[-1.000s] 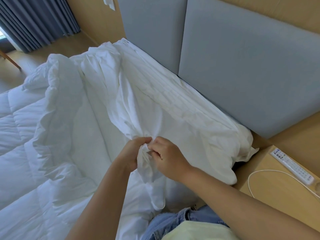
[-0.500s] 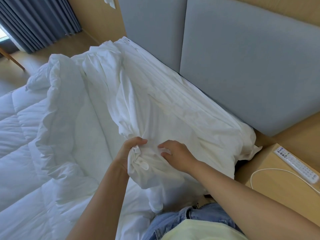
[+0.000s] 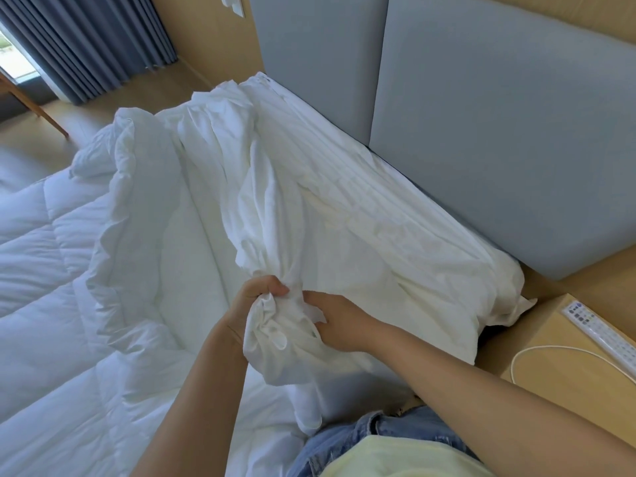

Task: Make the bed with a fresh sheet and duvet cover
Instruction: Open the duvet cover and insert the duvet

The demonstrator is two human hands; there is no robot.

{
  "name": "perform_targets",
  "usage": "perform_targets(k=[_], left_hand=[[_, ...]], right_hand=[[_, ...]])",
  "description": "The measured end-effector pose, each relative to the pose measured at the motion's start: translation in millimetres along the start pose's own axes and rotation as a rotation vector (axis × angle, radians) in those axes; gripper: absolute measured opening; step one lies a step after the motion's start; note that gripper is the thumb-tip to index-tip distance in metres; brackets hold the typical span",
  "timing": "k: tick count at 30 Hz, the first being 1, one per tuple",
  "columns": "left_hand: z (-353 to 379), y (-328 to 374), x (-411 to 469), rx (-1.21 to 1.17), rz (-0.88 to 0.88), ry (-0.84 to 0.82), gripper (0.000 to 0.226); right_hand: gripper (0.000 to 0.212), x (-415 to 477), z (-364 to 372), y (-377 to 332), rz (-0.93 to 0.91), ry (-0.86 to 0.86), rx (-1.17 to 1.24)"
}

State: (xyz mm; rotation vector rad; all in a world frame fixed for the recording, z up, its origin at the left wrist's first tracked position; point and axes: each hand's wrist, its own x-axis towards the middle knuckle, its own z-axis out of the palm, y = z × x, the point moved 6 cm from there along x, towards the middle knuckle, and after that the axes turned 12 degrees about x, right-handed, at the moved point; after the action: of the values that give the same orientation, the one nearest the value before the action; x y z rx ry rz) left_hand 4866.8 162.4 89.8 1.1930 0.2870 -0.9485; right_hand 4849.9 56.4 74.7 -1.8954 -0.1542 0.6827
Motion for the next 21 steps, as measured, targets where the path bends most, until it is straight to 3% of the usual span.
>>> perform_targets(k=[2,5,7,12,15,19,21], left_hand=[[-7.7,-6.7,1.9,0.081,-0.106,0.068,0.034],[-14.0,-20.7,3.6,0.166,-0.270,0.110,0.054],[-16.5,-23.6,3.5,0.201,-0.293,0.155,0.055],[-22.5,-10.5,4.1,0.077,-0.079,0.172,0.046],[-23.3,-3.8,5.6,0.028,0.065,0.174,0.030],[-28.6,-0.6,8.9,-0.082,0.133,0.234,0.014],[-30.1,-2.5,9.6,-0.094,0.144,0.244,0.036]], right_hand=[[0.048,-2.6,3.8,8.2,0.025,-0.022,0.003],[0.051,-1.3,15.8,26.6,0.067,-0.030,-0.067],[0.058,0.7,18.6,32.1,0.089,-0.005,-0.106],[0.060,11.1,1.2,35.5,0.078,0.167,-0.163],[0.037,18.0,-11.3,33.5,0.005,0.297,-0.181],[0.013,18.8,-30.0,34.3,-0.023,0.399,0.021],[0.012,16.5,-39.6,36.8,-0.007,0.423,0.003]])
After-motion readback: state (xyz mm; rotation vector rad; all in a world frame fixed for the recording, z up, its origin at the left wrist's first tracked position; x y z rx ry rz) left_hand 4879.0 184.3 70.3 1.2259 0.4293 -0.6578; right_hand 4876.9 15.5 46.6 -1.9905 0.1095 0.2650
